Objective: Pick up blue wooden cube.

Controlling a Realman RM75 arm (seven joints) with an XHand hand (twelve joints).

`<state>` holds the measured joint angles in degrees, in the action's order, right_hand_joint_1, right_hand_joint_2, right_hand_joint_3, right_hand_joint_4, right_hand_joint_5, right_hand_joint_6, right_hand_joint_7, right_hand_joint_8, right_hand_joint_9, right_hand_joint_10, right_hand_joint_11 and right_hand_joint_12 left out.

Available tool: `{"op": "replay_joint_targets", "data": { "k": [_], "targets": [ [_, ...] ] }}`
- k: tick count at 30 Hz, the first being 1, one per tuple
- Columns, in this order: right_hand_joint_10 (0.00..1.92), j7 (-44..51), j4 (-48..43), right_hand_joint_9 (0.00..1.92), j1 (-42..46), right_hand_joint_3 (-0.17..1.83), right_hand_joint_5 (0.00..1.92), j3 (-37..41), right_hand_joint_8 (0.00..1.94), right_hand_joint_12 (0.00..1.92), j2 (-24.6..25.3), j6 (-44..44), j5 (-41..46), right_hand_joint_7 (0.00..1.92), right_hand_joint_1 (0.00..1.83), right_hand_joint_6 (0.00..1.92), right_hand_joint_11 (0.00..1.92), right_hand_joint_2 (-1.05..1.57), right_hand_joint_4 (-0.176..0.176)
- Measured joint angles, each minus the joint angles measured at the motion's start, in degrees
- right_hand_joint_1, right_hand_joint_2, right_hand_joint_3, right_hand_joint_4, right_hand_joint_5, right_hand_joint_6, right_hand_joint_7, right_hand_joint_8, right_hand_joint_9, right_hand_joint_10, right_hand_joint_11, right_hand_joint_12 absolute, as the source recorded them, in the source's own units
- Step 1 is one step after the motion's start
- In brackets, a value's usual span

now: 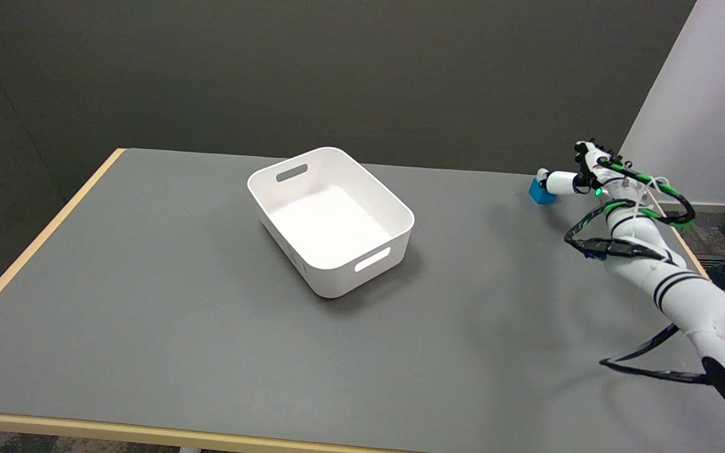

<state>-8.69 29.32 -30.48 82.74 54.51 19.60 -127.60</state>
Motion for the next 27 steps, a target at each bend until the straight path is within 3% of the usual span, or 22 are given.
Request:
{"op": "replay_joint_targets", "data": {
  "k": [23,27],
  "targets": [
    [1.02,-2.0,-7.2,0.22,-6.5,0.82,0.11,-9.2,0.6,1.51,2.2,0.8,0.3,0.21,0.51,0.35,0.12,0.67,-0.176],
    [0.97,-2.2,-8.0,0.27,-6.7,0.91,0.12,-9.9,0.63,1.52,2.7,0.8,0.4,0.23,0.51,0.4,0.12,0.64,-0.176]
  ]
}}
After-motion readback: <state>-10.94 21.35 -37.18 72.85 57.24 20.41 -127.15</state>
